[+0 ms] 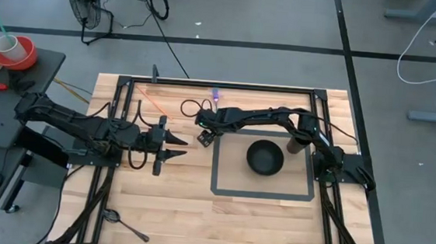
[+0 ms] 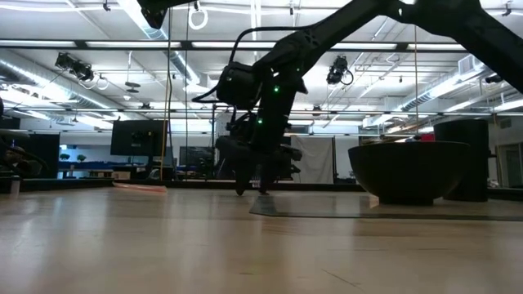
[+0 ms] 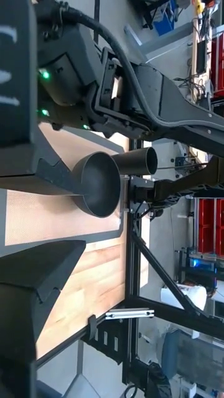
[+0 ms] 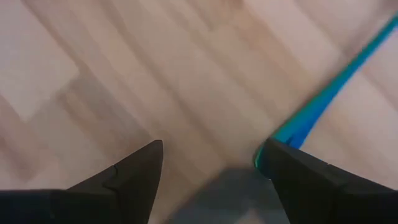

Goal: Pick & Place Utensil
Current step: Put the blue fork into the black bowl

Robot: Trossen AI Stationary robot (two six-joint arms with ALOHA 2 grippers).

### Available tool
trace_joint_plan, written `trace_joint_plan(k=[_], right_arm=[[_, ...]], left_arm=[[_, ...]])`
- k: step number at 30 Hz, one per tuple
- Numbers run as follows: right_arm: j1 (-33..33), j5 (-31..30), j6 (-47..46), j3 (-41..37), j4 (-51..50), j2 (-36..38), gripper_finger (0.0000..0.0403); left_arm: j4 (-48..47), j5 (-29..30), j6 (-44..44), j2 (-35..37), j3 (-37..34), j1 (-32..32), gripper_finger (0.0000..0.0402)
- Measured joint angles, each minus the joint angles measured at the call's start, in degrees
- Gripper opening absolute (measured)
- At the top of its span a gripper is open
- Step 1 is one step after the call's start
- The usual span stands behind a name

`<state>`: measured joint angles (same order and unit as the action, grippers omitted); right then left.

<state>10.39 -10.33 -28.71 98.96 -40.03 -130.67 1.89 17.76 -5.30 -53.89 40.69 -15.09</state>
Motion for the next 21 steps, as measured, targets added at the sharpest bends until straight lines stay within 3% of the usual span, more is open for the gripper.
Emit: trace_joint_plan(k=[5, 11, 18, 21], right_arm=[[-0.17, 0.16, -0.95, -0.09, -5.18, 1.05, 0.0287], [-0.2, -0.84, 0.15, -0.24, -3.81, 2.92, 0.0287], [0.3, -11.1, 3.63, -0.24, 1.9, 4.02, 0.0286], [1.39, -10.8, 2.94, -0.04, 3.82, 3.1, 0.028]], left_arm=[[0.02, 0.0, 0.04, 0.0, 0.0, 0.0, 0.0131], [0.04, 0.0, 0.15, 0.0, -0.02, 0.0, 0.0131], [0.07, 0.0, 0.15, 0.0, -0.07, 0.0, 0.0131], [0.07, 0.0, 0.15, -0.02, -0.07, 0.0, 0.0131]])
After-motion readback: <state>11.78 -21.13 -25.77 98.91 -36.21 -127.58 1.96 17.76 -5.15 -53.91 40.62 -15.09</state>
